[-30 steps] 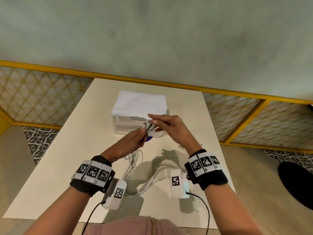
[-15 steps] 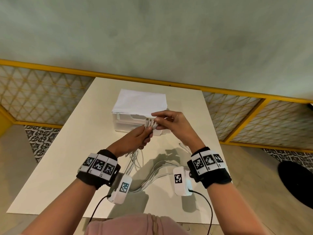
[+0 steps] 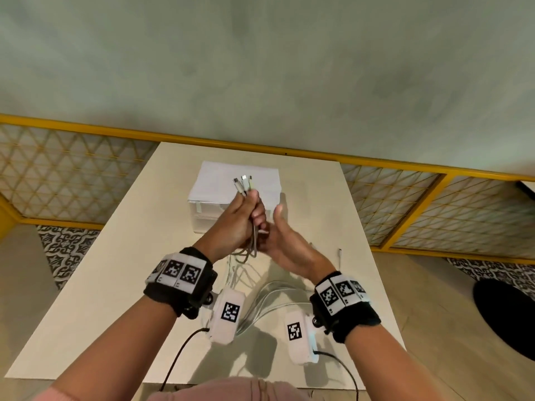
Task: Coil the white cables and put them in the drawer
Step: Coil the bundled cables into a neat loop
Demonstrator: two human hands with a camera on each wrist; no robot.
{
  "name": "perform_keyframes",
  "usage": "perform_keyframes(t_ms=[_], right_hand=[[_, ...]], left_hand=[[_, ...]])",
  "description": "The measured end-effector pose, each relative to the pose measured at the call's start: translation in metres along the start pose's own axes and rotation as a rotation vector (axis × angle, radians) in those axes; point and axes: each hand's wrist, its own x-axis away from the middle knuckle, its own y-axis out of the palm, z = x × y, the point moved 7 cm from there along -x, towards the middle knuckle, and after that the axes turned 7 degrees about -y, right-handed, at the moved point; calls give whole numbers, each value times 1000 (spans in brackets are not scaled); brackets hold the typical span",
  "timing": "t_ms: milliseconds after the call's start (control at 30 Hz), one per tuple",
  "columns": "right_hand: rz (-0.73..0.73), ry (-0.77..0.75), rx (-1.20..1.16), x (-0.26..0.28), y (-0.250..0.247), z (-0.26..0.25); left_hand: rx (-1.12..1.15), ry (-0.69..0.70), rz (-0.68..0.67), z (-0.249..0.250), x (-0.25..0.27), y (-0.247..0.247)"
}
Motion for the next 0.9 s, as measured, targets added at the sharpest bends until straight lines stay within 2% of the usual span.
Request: perform_keyframes(t_ms=[67,200,300,400,467,500,567,600,667,800,900], right_hand=[[-77,-6,101,4,14,12],[2,-50,470,3,-10,4],[78,-63,766,2,-31,-16],[149,-103,872,6,-41,-34],[115,-94,896,7,-37,-40],[86,-71,913,7,-32,-42],[18,-24,974,4,-23,-42],[-10,-15,991,2,-20,-43],[-39,-26,971,0,-15,-46],[2,-75,839,3,-25,-62],[34,-51,724,7,-39,-63]], left_hand=[[199,40,33,14,-7,-9],[242,105,156,19,1,-44],[147,51,340,-10,13,-68],[199,-48,445,-43,25,-82],[66,-119,413,-54,30,-84],[-115,-139,369,-53,32,-80],[-455,-98,199,-43,32,-59],[-522,-78,90,-35,33,-41],[-562,-106,-35,-28,35,-18],[-534,-165,-181,-27,36,-4],[-481,-169,-165,-18,38,-11]])
